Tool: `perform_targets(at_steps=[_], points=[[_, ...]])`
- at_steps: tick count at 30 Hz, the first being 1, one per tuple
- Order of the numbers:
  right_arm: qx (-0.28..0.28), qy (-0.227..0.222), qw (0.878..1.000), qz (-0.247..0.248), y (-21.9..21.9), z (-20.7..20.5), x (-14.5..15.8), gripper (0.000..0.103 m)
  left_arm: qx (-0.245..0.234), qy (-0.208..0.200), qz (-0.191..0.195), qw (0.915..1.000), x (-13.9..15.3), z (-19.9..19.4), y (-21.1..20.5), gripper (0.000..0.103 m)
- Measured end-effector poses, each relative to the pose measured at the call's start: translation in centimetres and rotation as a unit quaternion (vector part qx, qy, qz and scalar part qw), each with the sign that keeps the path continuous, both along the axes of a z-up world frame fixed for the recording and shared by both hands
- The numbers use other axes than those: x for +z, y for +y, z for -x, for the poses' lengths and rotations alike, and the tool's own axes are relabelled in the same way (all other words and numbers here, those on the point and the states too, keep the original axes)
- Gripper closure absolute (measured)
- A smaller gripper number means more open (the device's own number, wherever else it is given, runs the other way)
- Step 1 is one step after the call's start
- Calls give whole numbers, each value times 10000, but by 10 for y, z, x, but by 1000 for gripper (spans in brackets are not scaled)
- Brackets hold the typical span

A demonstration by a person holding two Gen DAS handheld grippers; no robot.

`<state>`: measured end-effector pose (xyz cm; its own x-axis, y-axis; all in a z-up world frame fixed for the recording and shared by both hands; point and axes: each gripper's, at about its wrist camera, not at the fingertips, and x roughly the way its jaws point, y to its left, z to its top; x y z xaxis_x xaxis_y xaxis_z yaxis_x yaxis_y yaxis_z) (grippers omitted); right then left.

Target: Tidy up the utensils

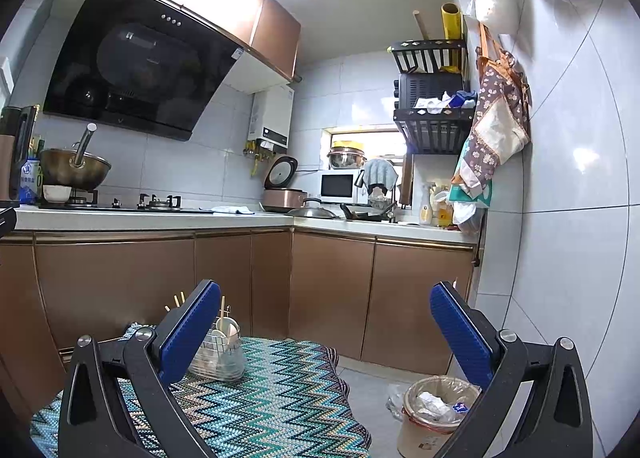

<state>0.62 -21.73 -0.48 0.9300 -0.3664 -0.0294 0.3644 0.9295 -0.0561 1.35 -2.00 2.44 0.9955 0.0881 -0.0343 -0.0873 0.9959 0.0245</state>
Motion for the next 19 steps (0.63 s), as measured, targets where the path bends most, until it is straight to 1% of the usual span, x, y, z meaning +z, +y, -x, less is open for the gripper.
perform_targets(at_steps=[19], points=[[-43,-23,10000,-27,-1,6,3,0,-27,143,5,9999,-3,-4,0,27]])
